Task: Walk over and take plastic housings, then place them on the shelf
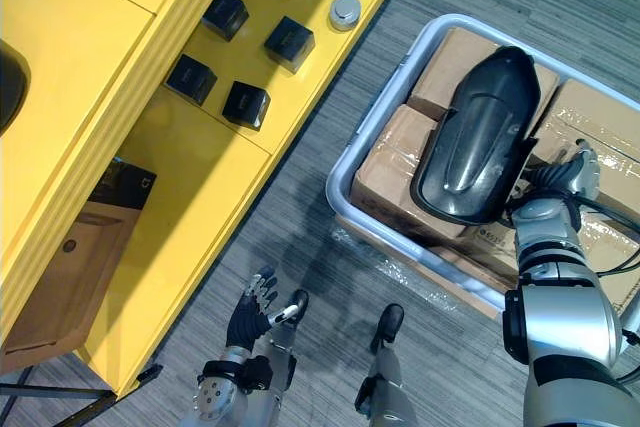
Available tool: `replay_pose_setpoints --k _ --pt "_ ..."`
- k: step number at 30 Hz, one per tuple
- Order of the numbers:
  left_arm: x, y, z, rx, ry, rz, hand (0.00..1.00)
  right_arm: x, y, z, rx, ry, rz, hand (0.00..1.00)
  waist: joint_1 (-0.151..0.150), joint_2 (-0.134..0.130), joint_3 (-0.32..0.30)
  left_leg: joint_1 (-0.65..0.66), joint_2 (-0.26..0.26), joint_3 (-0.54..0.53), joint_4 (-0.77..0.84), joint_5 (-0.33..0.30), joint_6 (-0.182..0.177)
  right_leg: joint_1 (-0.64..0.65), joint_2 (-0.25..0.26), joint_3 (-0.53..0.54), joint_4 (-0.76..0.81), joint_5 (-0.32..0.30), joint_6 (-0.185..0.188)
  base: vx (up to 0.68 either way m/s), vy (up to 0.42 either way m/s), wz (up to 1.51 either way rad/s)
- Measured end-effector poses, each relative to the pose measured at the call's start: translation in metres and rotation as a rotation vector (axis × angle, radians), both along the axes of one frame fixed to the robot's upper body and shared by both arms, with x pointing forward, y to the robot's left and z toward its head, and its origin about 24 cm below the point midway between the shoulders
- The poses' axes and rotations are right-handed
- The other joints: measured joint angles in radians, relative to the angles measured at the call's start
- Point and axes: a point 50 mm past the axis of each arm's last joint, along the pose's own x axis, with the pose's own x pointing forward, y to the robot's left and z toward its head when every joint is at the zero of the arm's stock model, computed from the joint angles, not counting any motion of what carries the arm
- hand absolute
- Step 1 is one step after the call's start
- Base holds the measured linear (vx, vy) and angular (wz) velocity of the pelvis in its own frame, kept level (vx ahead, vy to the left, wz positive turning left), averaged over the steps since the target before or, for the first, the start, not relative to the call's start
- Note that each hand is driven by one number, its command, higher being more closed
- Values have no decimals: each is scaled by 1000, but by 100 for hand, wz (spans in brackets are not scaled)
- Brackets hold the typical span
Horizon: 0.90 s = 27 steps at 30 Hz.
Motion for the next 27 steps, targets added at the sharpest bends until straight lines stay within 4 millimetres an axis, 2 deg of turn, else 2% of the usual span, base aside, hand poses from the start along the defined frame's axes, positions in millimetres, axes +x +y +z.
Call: replay_pose_setpoints --k 2,3,6,11,14,18,23,25,27 --pt "0 0 0 -2 2 12 0 5 8 8 -17 -39 22 0 0 0 0 1 0 8 1 0 0 -2 0 6 0 3 -4 11 -32 -12" --pt "0 0 0 -3 5 24 0 11 21 17 -40 -93 57 0 0 -1 1 7 3 25 1 0 0 -4 0 23 0 7 -10 7 -31 -22" --pt "1 0 1 -9 6 39 0 15 35 36 -79 -189 78 0 -2 -2 1 16 7 42 1 -1 0 -4 1 34 0 11 -14 2 -32 -19" --pt "2 3 -1 3 15 66 0 15 63 76 -160 -400 97 0 -17 -5 3 26 15 52 -4 -2 -1 -5 9 53 0 13 -17 -2 -36 -10" --pt "3 3 -1 5 12 74 0 12 78 90 -178 -508 92 0 -19 -8 5 28 18 52 -8 -1 -2 -5 14 54 -1 14 -18 14 -41 -2" --pt "4 4 -3 11 16 88 0 13 95 94 -173 -565 115 0 -19 -13 8 34 22 51 -24 3 -3 -6 14 54 -1 14 -18 36 -37 1" --pt "4 6 -2 11 7 96 0 20 113 85 -134 -557 160 0 -18 -20 11 36 25 49 -30 6 -2 -5 15 53 -1 15 -18 41 -28 1" --pt "4 6 -2 10 6 99 0 24 115 78 -121 -525 163 0 -15 -20 11 36 25 48 -32 8 -2 -5 15 52 -1 15 -18 17 -12 1" --pt "4 6 -2 9 7 103 0 30 113 61 -94 -446 166 0 -14 -22 11 36 25 46 -34 9 -2 -5 15 51 -1 15 -18 12 -14 2"
